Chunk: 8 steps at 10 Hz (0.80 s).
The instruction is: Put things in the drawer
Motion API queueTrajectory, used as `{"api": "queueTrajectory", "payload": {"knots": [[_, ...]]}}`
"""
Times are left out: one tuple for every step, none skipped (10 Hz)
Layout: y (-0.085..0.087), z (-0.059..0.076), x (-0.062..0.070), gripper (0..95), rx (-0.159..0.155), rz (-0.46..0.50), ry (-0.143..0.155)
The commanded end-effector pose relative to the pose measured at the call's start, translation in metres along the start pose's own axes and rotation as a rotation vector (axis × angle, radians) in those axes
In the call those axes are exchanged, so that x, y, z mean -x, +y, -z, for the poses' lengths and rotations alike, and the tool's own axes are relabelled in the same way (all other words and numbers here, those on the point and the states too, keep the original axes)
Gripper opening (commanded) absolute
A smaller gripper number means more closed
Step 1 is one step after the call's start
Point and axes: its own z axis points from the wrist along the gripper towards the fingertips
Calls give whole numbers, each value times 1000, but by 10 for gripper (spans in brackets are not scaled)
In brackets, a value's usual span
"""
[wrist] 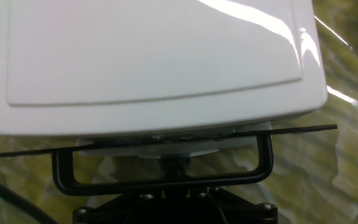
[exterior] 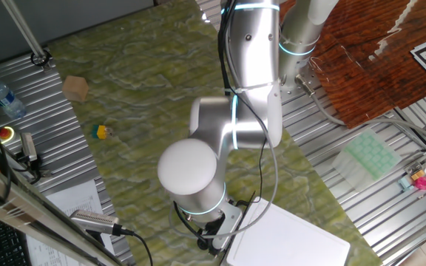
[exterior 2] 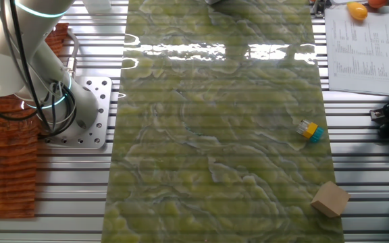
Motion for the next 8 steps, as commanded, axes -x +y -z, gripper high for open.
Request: {"api": "queueTrajectory", "payload": {"knots": [[0,0,0,0,-2,-9,-12],[0,0,0,0,-3,-19,-23],[0,0,0,0,-9,-22,-39],[1,1,0,0,-12,-6,-40],[1,2,1,0,-21,15,-34],[1,2,1,0,-50,63,-11],[1,2,1,0,-63,83,-2],[1,2,2,0,-73,93,6]]}}
